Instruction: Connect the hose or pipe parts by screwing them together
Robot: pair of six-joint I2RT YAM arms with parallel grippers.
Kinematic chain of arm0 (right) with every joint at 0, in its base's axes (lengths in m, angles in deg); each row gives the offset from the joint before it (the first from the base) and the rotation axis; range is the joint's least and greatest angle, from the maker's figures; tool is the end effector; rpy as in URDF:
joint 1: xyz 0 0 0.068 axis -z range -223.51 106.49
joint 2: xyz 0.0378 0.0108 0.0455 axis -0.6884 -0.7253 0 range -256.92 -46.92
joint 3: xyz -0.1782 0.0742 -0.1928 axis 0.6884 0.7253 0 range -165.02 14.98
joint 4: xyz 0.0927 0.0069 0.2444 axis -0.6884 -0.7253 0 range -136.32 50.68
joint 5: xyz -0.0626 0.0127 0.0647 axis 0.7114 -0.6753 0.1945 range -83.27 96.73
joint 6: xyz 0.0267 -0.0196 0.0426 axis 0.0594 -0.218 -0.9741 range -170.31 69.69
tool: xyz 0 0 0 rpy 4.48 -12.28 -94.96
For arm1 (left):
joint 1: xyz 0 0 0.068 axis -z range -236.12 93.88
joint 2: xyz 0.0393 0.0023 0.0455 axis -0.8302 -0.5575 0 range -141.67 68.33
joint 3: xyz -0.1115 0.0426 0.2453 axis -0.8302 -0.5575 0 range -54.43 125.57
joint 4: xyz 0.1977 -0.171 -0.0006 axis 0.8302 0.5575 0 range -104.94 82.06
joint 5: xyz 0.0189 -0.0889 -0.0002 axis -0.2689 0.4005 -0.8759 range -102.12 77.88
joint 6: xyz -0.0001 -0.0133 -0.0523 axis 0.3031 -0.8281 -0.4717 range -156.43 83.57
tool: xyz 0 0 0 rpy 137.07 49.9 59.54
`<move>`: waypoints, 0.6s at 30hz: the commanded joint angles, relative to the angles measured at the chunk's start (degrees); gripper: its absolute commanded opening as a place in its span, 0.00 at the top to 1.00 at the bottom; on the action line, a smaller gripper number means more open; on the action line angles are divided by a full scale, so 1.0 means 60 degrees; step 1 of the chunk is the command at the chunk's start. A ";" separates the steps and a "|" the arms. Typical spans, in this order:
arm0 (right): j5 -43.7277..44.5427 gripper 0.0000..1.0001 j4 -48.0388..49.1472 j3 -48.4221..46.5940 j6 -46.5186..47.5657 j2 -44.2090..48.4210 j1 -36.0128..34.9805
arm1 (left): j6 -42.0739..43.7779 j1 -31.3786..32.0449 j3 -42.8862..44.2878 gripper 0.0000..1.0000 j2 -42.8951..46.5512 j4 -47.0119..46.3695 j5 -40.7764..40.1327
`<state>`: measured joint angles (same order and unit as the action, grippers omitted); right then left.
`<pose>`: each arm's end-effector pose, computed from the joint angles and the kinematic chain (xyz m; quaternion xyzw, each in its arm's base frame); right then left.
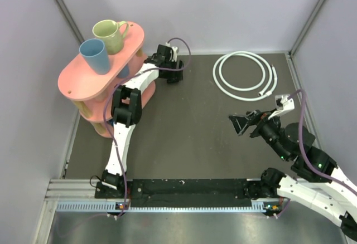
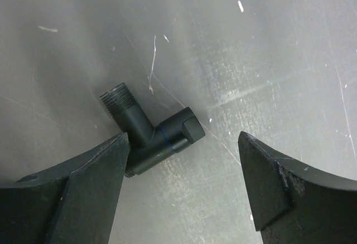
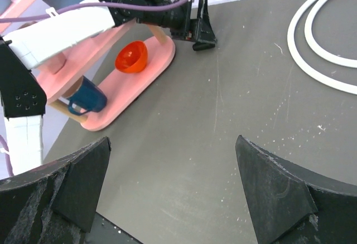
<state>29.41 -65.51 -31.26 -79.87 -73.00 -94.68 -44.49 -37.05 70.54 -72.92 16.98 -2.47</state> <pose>0.0725 0.0681 0.3591 -0.0075 0.7406 0.3134 0.5944 0.5183 -0.1855 0.1864 0.1192 0.9237 -0.1597 0.3271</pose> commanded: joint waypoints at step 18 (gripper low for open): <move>-0.0190 0.06 -0.0014 0.0250 -0.0405 0.0276 0.0048 | -0.0576 0.1582 -0.3644 0.22 0.2228 -0.1174 0.0590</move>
<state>29.30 -65.95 -30.40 -81.01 -69.77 -94.71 -46.54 -30.05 51.85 -63.41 12.04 0.06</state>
